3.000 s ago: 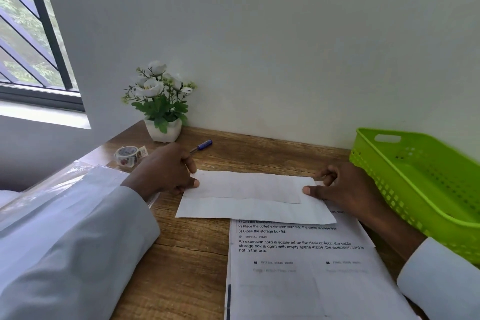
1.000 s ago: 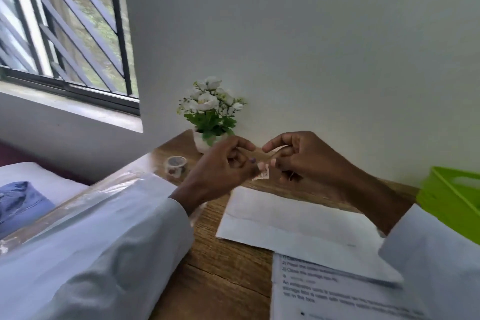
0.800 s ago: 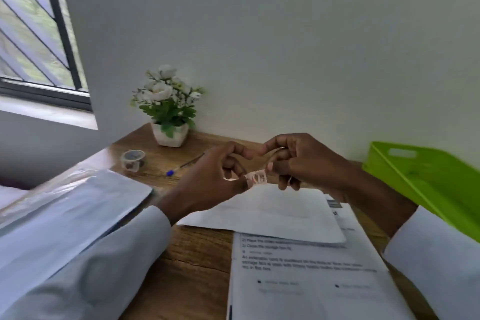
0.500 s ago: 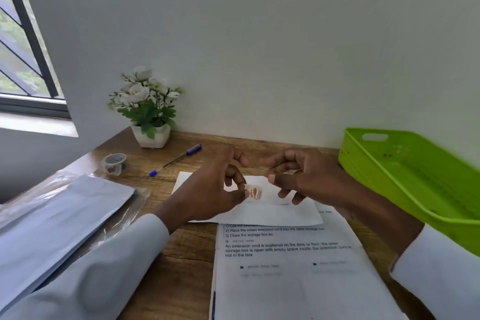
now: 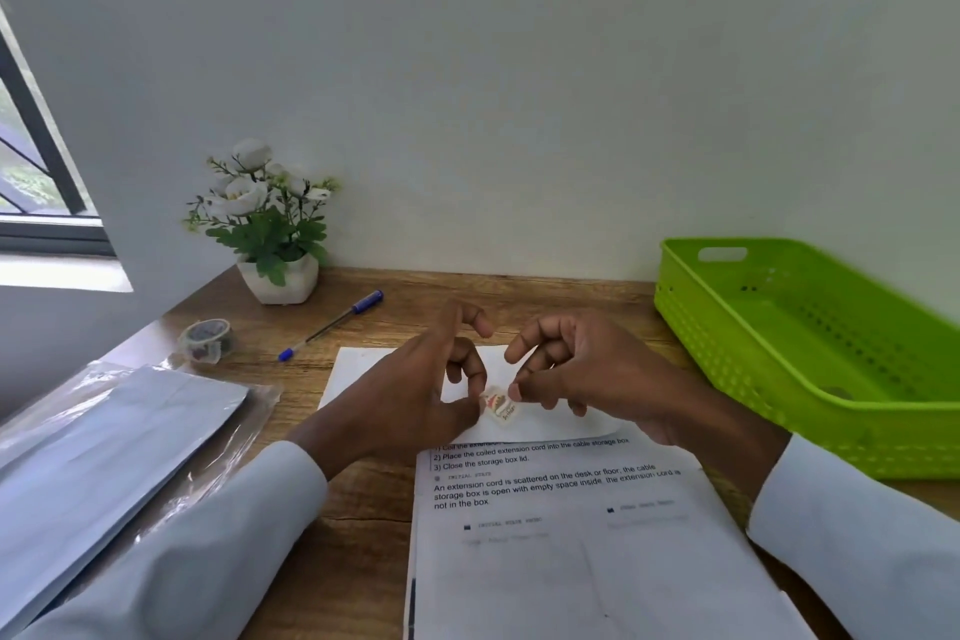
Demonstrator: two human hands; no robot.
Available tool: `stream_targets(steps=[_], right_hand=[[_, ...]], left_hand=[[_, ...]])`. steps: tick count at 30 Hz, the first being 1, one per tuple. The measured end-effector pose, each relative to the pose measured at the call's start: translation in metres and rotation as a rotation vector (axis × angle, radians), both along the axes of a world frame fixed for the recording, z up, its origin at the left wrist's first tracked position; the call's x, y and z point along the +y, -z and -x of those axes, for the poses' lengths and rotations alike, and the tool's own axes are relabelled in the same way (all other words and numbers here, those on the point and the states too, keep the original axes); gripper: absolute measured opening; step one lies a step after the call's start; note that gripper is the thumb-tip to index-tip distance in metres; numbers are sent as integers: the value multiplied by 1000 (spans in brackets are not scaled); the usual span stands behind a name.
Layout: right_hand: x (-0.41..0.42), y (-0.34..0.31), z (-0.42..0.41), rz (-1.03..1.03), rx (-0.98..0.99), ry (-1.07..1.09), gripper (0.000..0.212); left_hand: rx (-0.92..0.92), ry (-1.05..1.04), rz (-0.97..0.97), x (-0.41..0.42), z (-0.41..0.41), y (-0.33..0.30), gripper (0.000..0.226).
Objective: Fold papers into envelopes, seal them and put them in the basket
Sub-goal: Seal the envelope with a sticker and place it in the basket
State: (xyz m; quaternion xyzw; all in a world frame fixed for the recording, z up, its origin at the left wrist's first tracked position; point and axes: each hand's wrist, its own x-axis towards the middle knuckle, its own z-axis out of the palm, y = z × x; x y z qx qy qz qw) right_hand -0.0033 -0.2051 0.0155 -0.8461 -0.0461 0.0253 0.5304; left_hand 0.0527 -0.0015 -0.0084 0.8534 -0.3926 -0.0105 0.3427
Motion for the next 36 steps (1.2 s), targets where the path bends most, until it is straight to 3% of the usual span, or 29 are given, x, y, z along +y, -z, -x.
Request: stream_targets(steps=[14,23,26,31,36], right_hand=[[-3,10,-5,-154,46,41,28],[-27,7,-6,-375,58,336,28],[-34,10,-5,-480,66,428,27],[-36,20,-7,-583,94,511,29],[-36,28,-11,-621,116,572,32]], left_hand=[[34,-4,79,-1,-4,3,58],[-28,-69,108,-5,-15,-6,52],[-78,-69,-15,-19,-21,-10,50],[-130,-74,-295,-56,-32,-2,77],[-69,-97,-320,-76,-39,12,80]])
